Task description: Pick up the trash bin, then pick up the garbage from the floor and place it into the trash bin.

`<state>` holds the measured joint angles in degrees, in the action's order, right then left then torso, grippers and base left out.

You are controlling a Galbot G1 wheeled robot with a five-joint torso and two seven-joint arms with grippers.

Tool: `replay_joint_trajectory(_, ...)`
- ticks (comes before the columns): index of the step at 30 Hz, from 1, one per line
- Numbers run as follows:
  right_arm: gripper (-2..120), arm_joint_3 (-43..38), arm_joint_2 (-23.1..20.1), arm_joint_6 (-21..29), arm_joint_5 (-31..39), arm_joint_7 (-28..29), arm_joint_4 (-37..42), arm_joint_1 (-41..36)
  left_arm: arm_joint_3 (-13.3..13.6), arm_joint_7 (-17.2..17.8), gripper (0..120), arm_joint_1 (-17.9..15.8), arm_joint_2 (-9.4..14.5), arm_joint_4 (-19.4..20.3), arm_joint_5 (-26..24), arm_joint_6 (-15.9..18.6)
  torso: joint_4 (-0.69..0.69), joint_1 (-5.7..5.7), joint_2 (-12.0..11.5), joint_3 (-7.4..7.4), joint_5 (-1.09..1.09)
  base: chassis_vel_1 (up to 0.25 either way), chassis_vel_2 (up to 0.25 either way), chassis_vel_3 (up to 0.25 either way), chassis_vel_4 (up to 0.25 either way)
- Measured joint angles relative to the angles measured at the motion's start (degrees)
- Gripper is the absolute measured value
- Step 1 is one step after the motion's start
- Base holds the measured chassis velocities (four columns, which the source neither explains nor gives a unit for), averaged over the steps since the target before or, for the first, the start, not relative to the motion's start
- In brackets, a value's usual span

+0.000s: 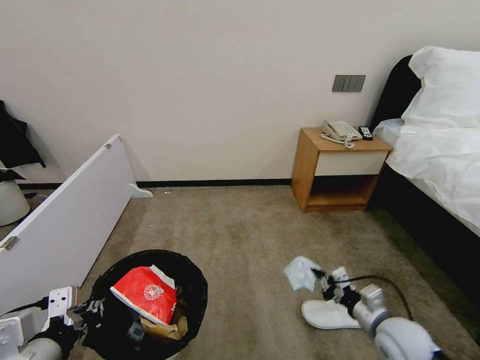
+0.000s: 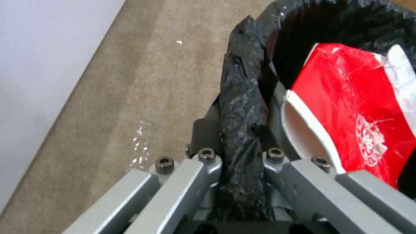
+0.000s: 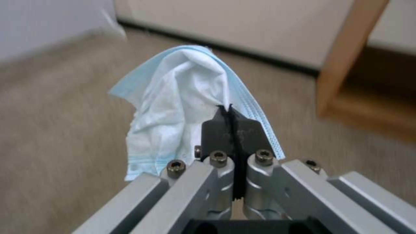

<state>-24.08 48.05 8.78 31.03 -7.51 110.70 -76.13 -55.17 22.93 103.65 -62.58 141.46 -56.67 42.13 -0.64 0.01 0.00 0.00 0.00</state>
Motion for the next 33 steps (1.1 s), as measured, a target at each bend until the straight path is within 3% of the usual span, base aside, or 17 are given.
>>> replay_joint_trajectory(5,0,-2.79,-2.60,-1.83,5.98,-2.30,9.41,0.38,0.45,-0.03,4,-0.01,0.02,-0.16,0.21,0.00,0.01,0.00,0.00,0.00,0.00,0.000,0.000,0.000,0.000)
replay_joint_trajectory(13,0,-1.01,-5.19,-2.86,13.49,-4.49,14.91,6.94,0.79,-0.05,4,0.26,-0.09,-0.16,0.53,0.00,0.01,0.00,0.00,0.00,0.00,0.000,0.000,0.000,0.000)
replay_joint_trajectory(15,0,3.56,-7.38,-3.08,17.64,-5.37,16.57,13.04,0.80,-0.05,4,0.35,-0.18,-0.15,0.57,0.00,0.02,0.00,0.00,0.00,-0.01,0.000,0.000,0.000,0.000)
replay_joint_trajectory(20,0,11.25,-8.93,-3.13,18.72,-6.35,16.82,18.66,0.57,-0.06,4,0.37,-0.16,0.02,0.37,0.00,-0.01,0.00,0.00,0.00,-0.01,0.000,0.000,0.000,0.000)
replay_joint_trajectory(25,0,23.50,-6.79,-3.23,19.37,-7.06,15.23,28.73,0.20,-0.06,4,0.60,-0.08,0.41,0.12,0.01,0.02,0.00,0.00,0.00,0.00,0.000,0.000,0.000,0.000)
replay_joint_trajectory(33,0,35.16,-2.93,-2.86,20.36,-6.90,12.90,39.08,0.22,0.02,4,0.39,0.00,0.50,0.07,0.01,0.01,0.00,0.00,0.00,-0.01,0.000,0.000,0.000,0.000)
